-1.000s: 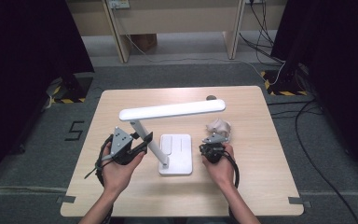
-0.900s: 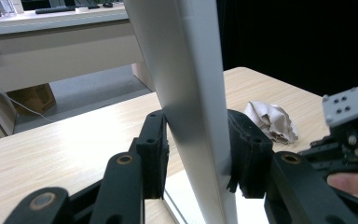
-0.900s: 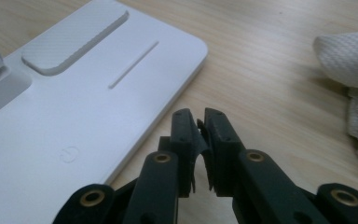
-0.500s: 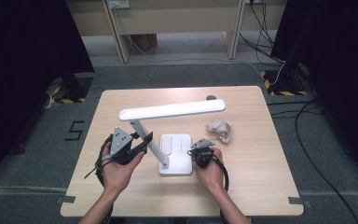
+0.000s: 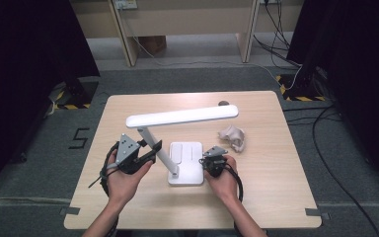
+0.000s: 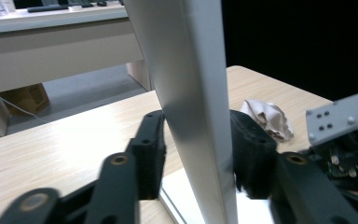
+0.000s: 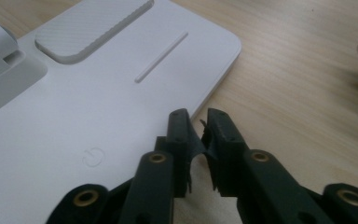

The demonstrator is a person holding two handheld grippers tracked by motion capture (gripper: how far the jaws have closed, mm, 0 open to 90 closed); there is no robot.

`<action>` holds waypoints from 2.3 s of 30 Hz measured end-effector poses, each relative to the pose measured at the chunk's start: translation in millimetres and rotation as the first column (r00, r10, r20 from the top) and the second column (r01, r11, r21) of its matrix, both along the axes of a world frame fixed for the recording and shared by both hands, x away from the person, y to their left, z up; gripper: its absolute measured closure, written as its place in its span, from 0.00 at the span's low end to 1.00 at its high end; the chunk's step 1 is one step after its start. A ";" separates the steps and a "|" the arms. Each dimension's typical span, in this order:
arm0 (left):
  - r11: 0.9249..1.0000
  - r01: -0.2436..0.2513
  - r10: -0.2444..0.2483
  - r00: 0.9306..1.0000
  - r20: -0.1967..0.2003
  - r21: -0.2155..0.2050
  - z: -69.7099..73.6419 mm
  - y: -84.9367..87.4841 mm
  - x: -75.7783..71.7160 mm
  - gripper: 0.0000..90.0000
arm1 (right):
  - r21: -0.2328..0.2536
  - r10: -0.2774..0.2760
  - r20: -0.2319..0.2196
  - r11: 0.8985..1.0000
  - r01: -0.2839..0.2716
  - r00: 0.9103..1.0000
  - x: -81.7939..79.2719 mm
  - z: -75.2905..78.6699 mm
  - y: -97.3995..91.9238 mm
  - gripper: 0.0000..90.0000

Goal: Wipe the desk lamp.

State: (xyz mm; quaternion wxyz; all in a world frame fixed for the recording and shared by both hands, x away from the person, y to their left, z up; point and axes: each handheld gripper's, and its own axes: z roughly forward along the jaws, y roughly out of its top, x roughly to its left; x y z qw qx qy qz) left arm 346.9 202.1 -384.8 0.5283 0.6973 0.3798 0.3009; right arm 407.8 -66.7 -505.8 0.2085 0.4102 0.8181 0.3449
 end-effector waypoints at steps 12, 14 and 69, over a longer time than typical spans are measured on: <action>0.994 0.072 -0.073 0.997 -0.008 -0.080 -8.8 16.6 -4.0 0.47 | 0.016 0.001 0.011 1.000 -0.001 1.000 -0.7 12.9 -17.5 0.64; 0.994 0.074 -0.075 0.997 -0.005 -0.077 -10.1 20.3 -6.0 0.46 | 0.020 0.002 0.012 1.000 -0.002 1.000 -1.7 14.7 -21.7 0.63; 0.998 -0.058 0.062 0.990 -0.124 0.034 -110.3 95.8 -7.5 0.42 | 0.066 -0.189 0.031 0.980 0.187 0.981 -52.9 7.5 -137.9 0.55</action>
